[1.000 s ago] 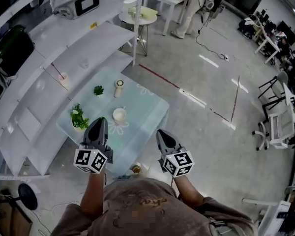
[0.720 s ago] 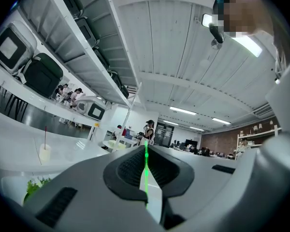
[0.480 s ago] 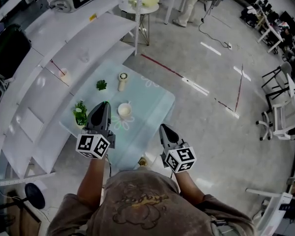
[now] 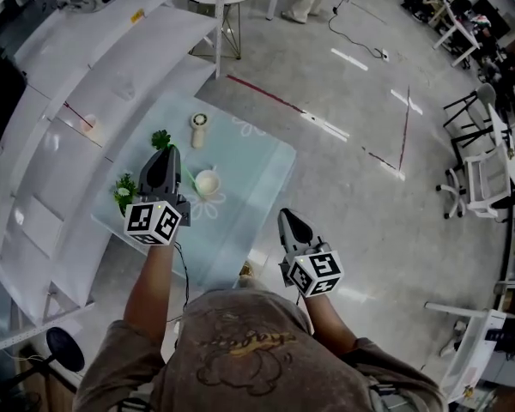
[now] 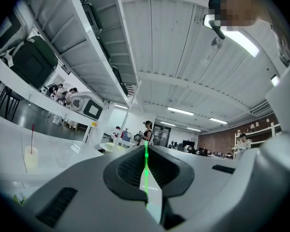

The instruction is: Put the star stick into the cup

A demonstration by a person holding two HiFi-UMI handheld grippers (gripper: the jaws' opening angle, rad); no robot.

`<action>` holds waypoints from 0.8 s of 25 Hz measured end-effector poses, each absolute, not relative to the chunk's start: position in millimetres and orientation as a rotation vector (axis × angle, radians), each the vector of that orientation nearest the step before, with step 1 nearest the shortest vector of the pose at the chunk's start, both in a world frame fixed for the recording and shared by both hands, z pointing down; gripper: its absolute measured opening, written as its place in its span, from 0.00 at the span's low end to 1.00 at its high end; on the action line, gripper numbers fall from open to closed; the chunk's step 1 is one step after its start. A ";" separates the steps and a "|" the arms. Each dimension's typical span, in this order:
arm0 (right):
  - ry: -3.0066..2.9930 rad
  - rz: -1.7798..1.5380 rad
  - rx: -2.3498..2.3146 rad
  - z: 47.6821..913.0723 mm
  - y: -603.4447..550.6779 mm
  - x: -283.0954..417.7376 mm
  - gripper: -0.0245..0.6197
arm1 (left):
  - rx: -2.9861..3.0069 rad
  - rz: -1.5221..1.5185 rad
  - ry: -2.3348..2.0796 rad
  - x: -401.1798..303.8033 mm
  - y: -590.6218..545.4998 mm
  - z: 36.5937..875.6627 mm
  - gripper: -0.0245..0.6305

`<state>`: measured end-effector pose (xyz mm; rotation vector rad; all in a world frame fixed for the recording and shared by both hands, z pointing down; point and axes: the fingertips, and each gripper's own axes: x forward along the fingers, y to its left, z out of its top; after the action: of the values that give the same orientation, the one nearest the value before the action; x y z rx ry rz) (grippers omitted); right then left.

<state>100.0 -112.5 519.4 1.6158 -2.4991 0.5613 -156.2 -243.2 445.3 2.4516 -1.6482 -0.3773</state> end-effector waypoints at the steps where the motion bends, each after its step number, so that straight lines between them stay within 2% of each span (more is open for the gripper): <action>1: -2.490 0.564 1.626 520.3 -112.2 101.9 0.04 | 2.456 -0.376 -1.647 -155.9 -248.1 446.2 0.09; 8: -2.457 0.591 1.686 526.0 -117.1 101.1 0.04 | 2.476 -0.352 -1.625 -155.2 -285.2 462.3 0.09; 20: -2.381 0.617 1.764 531.5 -107.8 112.4 0.05 | 2.410 -0.238 -1.553 -140.1 -299.2 543.6 0.09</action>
<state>112.4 -107.8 531.5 1.7638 -2.3807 0.6174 -140.1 -299.2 543.6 2.4104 -1.5525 -0.2382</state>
